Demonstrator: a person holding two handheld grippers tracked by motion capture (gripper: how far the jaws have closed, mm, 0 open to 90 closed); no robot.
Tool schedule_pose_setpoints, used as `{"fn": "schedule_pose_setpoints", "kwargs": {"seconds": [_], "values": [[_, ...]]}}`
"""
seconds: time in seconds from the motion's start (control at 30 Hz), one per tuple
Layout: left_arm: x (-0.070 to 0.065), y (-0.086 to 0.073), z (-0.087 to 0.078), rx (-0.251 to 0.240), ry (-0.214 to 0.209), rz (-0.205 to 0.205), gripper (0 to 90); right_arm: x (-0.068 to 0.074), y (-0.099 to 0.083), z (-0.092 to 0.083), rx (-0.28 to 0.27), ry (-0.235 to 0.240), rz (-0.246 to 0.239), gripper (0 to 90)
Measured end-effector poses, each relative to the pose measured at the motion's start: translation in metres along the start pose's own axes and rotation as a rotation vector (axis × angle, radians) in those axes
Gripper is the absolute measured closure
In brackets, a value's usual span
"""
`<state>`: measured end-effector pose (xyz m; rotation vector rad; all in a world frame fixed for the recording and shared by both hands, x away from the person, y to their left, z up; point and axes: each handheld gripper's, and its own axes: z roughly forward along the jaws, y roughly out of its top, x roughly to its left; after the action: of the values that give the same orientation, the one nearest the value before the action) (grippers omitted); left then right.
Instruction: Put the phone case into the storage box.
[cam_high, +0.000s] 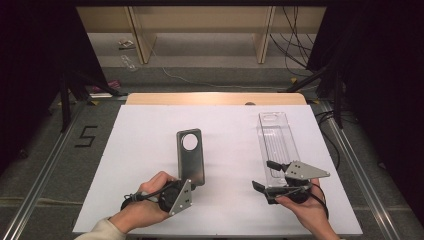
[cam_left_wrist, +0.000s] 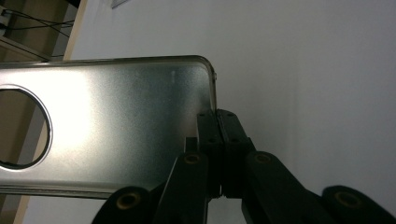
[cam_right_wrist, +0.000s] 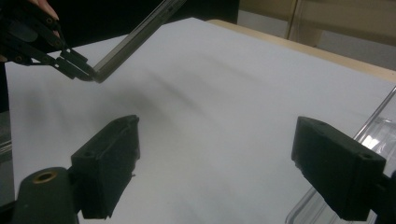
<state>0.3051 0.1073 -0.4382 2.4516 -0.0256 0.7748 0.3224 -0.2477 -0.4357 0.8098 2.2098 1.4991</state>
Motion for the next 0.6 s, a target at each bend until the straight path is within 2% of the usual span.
{"fn": "schedule_pose_setpoints", "kwargs": {"seconds": [0.2, 0.6], "values": [[0.001, 0.002, -0.001, -0.015, -0.001, -0.006, 89.0, 0.003, 0.010, 0.006, -0.036, 0.006, 0.023, 16.3], [0.001, 0.002, -0.001, -0.025, -0.005, -0.001, 89.0, 0.012, 0.022, 0.028, -0.045, 0.035, 0.015, 16.3]]}}
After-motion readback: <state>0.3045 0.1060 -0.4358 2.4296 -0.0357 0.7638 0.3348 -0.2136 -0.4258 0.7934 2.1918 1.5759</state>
